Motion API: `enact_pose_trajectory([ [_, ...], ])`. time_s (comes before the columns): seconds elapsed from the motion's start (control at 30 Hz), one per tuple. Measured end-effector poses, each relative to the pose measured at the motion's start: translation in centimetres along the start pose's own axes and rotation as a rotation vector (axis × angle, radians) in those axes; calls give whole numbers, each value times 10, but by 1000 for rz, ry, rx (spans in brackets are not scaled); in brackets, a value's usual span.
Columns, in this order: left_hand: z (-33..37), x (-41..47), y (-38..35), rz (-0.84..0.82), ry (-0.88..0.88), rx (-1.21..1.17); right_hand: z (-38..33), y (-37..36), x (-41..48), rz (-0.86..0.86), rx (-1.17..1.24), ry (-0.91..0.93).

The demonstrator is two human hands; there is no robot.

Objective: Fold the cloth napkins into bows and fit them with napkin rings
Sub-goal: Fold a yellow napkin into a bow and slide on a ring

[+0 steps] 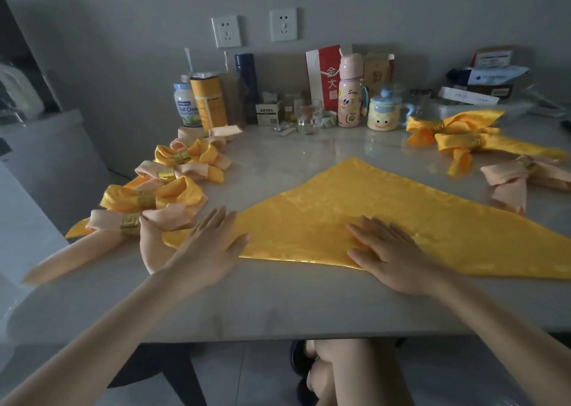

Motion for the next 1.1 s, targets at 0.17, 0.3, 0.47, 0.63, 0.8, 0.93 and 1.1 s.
enact_pose_trajectory([
  [0.17,52,41,35,117,-124,-168,7,59,-6,285,456,48],
  [0.3,93,114,29,19,-166,-169,62,88,31,297,277,-101],
  [0.47,129,189,1,-69,-108,-133,97,102,77,390,238,-157],
  [0.63,138,223,-1,-236,9,-198,121,108,107,282,97,-400],
  [0.8,153,248,1,-388,-38,-229,130,117,120,158,232,-451],
  [0.93,158,257,3,-301,-53,-432,131,117,125,201,230,-417],
  [1.1,153,265,-4,-175,-31,-623,138,119,125,384,312,-399],
])
Point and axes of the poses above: each hand's wrist, its own x-axis towards the middle knuckle, its own y-axis out of the back of the hand, z = x × y, the point moved 6 cm from there along x, towards the middle knuckle, and after that the axes turned 10 degrees about x, right-handed, at the moved point
